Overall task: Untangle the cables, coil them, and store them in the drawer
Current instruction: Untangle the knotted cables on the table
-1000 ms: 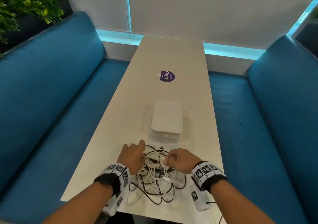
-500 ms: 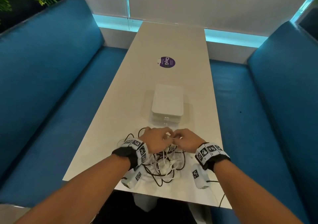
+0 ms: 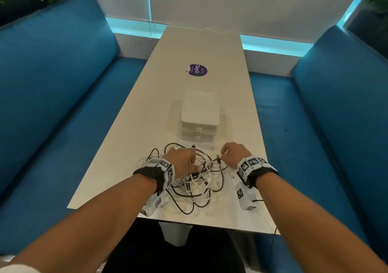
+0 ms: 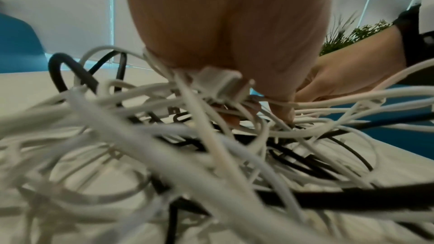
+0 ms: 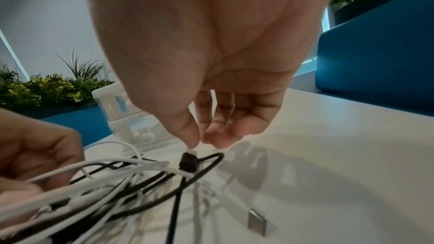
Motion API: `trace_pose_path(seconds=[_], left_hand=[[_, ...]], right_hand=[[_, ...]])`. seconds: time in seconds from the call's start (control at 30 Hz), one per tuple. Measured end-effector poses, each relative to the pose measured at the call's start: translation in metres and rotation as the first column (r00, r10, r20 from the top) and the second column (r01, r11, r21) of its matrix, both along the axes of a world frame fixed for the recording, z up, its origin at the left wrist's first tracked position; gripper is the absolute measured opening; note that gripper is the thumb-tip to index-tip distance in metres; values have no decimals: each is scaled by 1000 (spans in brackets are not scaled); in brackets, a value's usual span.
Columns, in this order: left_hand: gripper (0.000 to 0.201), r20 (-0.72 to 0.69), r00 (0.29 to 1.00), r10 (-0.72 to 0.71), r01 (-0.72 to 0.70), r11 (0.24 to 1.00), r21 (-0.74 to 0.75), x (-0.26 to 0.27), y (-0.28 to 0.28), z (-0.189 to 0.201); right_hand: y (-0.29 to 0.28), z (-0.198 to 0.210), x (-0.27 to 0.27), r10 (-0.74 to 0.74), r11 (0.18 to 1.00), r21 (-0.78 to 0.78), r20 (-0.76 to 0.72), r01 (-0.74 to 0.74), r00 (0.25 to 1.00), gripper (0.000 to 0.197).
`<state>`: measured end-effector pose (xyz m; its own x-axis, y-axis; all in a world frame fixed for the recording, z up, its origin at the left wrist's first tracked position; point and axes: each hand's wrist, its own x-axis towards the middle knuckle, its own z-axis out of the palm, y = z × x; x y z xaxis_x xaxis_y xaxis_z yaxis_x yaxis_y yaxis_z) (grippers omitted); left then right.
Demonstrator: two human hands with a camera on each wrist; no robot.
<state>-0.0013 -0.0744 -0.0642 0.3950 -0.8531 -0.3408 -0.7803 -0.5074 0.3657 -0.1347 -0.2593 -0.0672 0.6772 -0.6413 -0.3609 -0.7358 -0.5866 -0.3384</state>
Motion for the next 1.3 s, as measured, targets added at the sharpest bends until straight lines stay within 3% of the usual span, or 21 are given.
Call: trace_pose_path(seconds=[0.1,0.2,0.4,0.47,0.57,0.63,0.7,0.8,1.03,1.17,1.3], left_hand=[[38,-2,999,32,-32,999,4,2,0,-5],[38,13,1000,19,-19,999,-32,3,-4,-4],[27,56,998,-39,54,955,-292,-15,-24,15],[29,146,989,25,26,942,-333,-17,-27,16],[34,247,954,168,-120,973,-198,-3,-19,5],[34,279,948,152,-151,988,-25,7,-11,-3],[30,274,954,121,-137,990,38,12,-6,-11],[23,250,958,142,-151,988,17,14,-7,-19],[15,277,950,146,-156,988,15,11,-12,-22],[12,249,958,144,-138,990,-39,8,-10,-18],[13,96,979,178,-165,978,-128,12,-4,-20]], right_hand=[[1,-3,-3,-6,1000,-31,-36,5,999,16],[4,-2,-3,3,1000,-23,-90,-5,996,33],[13,4,1,28,996,-79,-79,-35,996,28],[15,7,0,24,995,-91,-73,-30,997,24],[17,6,-4,23,993,-118,-83,-32,996,23],[19,3,-5,29,986,-158,-105,-46,994,23],[22,2,-3,45,974,-215,-128,-72,991,21],[27,4,5,90,968,-226,-108,-113,990,26],[43,14,40,240,969,-117,224,-218,944,25],[49,13,55,251,968,-45,138,-247,958,31],[50,11,59,324,945,-90,114,-315,939,45]])
